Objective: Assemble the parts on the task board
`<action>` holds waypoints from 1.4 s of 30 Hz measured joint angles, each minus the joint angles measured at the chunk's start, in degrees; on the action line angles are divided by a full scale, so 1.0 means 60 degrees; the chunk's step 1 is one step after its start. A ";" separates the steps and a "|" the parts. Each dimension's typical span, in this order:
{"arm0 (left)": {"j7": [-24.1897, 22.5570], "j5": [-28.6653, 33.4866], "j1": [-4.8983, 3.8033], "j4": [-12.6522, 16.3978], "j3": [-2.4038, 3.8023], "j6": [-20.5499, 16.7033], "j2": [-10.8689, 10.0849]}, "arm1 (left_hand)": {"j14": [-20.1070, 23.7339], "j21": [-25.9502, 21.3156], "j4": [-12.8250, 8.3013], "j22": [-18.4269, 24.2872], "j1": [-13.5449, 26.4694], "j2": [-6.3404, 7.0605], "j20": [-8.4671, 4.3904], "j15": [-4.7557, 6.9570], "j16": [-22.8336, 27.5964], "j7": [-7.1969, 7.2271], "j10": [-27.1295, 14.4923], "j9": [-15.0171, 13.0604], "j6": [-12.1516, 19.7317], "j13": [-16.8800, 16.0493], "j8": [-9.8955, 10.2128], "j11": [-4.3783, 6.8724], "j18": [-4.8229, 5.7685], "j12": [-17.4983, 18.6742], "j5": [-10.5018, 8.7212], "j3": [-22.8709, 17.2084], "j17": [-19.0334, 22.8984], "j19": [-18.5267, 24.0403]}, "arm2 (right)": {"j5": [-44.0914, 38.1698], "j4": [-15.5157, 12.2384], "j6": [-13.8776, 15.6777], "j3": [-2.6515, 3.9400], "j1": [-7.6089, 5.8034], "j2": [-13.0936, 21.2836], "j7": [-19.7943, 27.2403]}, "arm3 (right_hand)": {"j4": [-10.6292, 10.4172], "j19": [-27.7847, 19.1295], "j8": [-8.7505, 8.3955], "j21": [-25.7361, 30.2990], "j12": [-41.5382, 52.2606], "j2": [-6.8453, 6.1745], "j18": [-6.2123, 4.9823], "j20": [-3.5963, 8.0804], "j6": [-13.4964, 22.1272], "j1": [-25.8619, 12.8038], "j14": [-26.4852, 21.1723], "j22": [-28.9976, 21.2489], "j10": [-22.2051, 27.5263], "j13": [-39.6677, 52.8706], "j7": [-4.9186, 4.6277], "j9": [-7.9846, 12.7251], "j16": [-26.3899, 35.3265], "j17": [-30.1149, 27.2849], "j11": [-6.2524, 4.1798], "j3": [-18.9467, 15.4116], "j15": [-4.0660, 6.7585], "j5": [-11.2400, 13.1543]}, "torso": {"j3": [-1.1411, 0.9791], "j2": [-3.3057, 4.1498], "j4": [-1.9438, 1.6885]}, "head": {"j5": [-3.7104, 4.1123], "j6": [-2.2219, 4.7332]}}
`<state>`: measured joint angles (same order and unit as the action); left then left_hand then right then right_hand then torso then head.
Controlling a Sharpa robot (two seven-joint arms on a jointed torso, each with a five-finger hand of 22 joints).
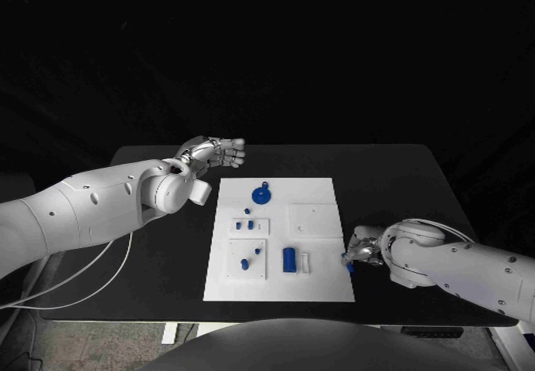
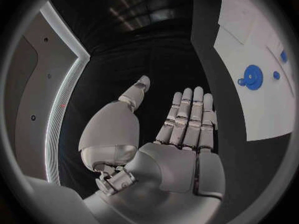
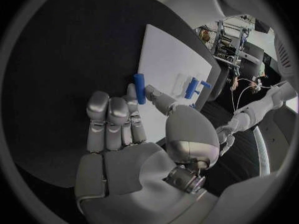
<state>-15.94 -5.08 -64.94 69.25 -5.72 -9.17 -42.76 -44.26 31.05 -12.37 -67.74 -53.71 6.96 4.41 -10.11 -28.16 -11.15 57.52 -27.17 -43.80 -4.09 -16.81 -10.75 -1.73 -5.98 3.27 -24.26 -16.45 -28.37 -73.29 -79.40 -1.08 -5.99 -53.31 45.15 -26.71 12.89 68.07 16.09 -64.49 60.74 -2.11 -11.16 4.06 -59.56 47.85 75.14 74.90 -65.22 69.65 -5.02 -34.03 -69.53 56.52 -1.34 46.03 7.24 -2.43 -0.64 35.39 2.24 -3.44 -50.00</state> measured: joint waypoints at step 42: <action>0.0007 -0.0003 0.0001 -0.0053 -0.0007 0.0016 0.0139 | 0.0000 0.0000 0.0027 -0.0027 0.0021 -0.0021 0.0000 0.0000 0.0035 -0.0034 0.0000 0.0010 0.0033 0.0000 -0.0010 0.0000 0.0000 0.0000 0.0000 0.0027 -0.0037 0.0000 | 0.1982 -0.0883 0.0395 -0.0201 -0.0609 -0.0714 -0.0264 | 0.0024 0.0033 -0.0024 0.0000 -0.0009 0.0086 -0.0103 -0.0103 -0.0129 0.0086 0.0000 0.0000 -0.0101 -0.0001 0.0038 0.0122 0.0034 0.0001 -0.0031 0.0133 -0.0005 -0.0036 | 0.0003 0.0007 -0.0012 | -0.0030 -0.0001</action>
<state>-15.90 -5.10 -64.93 68.93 -5.76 -9.08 -41.92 -44.26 31.05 -12.21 -67.90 -53.58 6.84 4.41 -10.10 -27.95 -11.35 57.52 -27.11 -43.60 -4.09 -16.87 -10.75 -1.73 -5.98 3.27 -24.10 -16.67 -28.37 -61.40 -84.70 1.30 -7.20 -56.96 40.87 -28.30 13.04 68.27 15.95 -64.49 60.69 -1.60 -11.78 3.45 -60.33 48.36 75.14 74.90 -65.83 69.64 -4.80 -33.29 -69.33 56.53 -1.53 46.82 7.21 -2.65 -0.63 35.43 2.17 -3.62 -50.00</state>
